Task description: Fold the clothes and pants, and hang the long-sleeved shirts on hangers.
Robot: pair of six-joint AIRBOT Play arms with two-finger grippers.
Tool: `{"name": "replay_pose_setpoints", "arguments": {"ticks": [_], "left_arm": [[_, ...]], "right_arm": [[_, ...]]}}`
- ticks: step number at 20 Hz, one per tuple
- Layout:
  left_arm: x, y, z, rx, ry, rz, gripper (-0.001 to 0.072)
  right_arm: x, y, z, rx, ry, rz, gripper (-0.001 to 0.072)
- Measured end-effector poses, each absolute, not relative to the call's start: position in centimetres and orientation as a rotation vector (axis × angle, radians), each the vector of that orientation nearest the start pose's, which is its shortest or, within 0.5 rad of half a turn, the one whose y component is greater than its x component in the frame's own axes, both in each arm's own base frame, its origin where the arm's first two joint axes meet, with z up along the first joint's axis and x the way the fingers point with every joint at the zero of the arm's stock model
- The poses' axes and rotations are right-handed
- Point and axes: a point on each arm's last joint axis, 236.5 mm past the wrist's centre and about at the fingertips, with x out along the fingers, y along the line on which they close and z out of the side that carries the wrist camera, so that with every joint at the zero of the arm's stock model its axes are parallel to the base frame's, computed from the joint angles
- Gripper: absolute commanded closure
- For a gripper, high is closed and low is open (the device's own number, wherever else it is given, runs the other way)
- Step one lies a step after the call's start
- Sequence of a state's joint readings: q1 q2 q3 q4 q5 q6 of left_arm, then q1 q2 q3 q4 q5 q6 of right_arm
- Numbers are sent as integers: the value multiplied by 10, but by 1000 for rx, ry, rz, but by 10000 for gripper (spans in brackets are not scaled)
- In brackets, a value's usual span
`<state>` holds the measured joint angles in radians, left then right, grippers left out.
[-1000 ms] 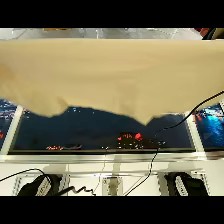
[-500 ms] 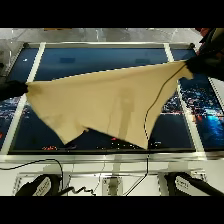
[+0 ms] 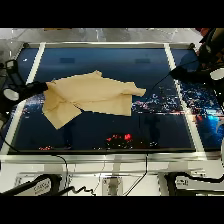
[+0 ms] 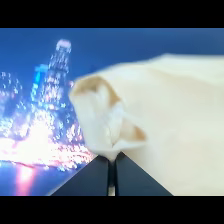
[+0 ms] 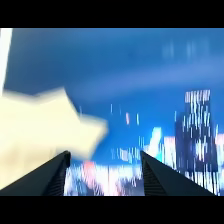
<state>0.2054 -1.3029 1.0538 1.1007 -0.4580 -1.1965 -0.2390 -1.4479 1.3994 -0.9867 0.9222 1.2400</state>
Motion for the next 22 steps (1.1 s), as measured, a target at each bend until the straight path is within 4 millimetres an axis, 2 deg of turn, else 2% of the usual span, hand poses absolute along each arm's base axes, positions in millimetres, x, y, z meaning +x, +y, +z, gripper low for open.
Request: {"name": "replay_pose_setpoints", "arguments": {"ticks": [2,4,10,12,14,16,17,18,19,20,22], "left_arm": [[499,55,42,-189,664,25,688],[500,54,35,-191,673,26,688],[501,54,28,-192,684,26,688],[501,53,27,-193,687,25,688],[501,54,27,-193,687,25,688],[501,54,27,-193,687,25,688],[501,53,27,-193,687,25,688],[501,54,27,-193,687,25,688],[501,54,27,-193,688,25,688],[501,53,27,-193,687,25,688],[499,52,28,-194,691,20,688]], "right_arm": [[481,4,48,339,994,243,242],[457,36,14,349,1129,315,242],[413,149,-66,436,1397,486,237],[403,173,-86,468,1460,494,235],[401,184,-103,508,1493,459,244],[408,194,-110,578,1484,421,334],[413,198,-113,609,1475,404,416],[417,201,-115,633,1464,390,512],[422,203,-117,652,1448,374,662],[425,205,-119,663,1435,363,704],[430,211,-116,682,1417,364,704]]}}
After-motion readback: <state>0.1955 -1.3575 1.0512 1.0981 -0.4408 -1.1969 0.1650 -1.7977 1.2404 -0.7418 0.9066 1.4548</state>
